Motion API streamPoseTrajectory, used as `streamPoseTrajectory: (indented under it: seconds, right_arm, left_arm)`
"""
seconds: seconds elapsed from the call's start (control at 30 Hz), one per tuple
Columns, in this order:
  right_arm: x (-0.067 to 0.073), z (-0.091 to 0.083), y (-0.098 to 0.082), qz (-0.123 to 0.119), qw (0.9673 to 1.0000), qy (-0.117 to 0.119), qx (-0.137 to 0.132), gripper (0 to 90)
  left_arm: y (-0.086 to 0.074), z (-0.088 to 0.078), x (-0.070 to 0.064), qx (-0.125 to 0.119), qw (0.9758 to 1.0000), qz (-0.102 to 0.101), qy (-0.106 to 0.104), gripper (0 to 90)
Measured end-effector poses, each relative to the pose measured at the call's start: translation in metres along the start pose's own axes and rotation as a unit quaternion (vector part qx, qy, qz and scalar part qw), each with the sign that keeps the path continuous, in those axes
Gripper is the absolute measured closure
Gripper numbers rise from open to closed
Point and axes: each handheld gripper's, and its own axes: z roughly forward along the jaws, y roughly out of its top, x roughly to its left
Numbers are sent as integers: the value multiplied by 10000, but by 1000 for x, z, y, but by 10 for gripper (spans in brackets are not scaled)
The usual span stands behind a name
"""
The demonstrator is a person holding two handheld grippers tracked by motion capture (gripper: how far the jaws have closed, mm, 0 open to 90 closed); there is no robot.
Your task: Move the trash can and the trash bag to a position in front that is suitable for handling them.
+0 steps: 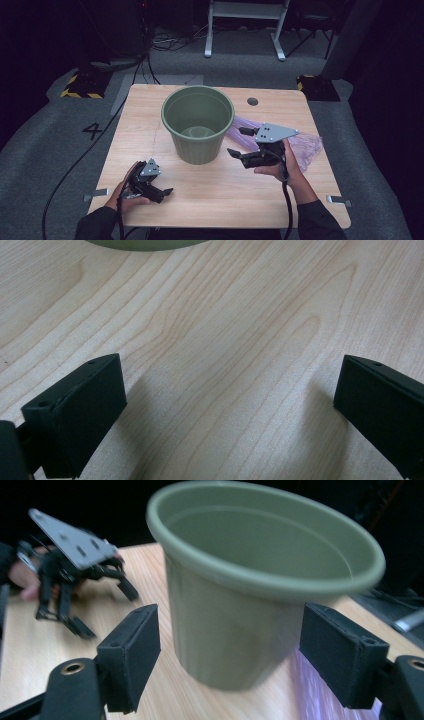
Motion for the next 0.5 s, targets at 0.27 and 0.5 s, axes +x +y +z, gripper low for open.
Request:
streamPoseTrajectory:
  seconds: [0.27, 0.5]
  right_arm:
    - [2, 12, 30, -200, 9993, 292, -156, 273]
    - [11, 34, 43, -336, 9973, 631, 178, 295]
  left_arm:
    - [0, 0, 0, 3, 10000, 1, -2, 0]
    - [0, 0, 0, 5, 10000, 3, -2, 0]
